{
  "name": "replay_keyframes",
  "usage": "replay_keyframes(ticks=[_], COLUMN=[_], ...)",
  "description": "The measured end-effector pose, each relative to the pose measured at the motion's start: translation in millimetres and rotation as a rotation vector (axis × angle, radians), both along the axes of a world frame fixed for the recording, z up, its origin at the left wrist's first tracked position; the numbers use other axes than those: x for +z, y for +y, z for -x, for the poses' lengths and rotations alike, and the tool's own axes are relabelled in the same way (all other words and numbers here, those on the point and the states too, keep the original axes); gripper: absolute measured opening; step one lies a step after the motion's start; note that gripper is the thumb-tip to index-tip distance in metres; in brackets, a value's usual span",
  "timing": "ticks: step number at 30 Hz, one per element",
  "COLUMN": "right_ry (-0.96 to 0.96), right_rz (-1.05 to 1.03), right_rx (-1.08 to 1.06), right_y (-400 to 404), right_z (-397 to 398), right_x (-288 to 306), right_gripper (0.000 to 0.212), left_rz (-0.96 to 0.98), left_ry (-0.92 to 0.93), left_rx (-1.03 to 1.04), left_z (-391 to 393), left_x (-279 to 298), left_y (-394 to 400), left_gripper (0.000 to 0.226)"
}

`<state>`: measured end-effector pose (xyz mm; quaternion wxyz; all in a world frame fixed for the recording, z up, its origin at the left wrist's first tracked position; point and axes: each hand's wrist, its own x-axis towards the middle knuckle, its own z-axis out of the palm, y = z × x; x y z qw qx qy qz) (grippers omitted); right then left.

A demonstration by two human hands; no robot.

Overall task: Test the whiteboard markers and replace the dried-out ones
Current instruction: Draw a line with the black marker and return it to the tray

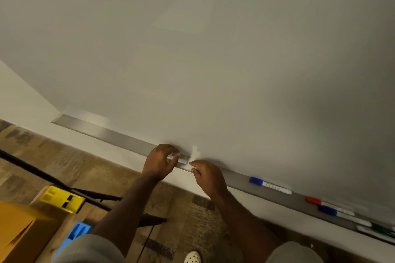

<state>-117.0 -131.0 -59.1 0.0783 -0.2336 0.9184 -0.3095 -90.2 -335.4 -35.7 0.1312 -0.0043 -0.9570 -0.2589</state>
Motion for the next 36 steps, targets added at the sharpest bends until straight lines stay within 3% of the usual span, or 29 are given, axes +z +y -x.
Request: replay_keyframes(ticks=[6, 12, 18, 36], right_ry=[-0.013, -0.042, -0.105, -0.081], right_rz=[-0.018, -0.031, -0.079, -0.058], right_rx=[0.004, 0.090, 0.181, 0.152], right_y=[29, 10, -19, -27], right_z=[3, 3, 1, -8], right_x=[0, 4, -3, -4], right_gripper=[0.032, 0.041, 0.059, 0.049], left_rz=[0.076, 0.166, 0.234, 0.155], left_ry=[-0.080, -0.144, -0.229, -0.216], left_rx=[-0.009, 0.116, -0.024, -0.046], left_z=[3, -5, -14, -21], left_x=[-5, -4, -15, -32], left_y=[19, -29, -63, -82], left_gripper=[0.014, 0.016, 0.036, 0.037])
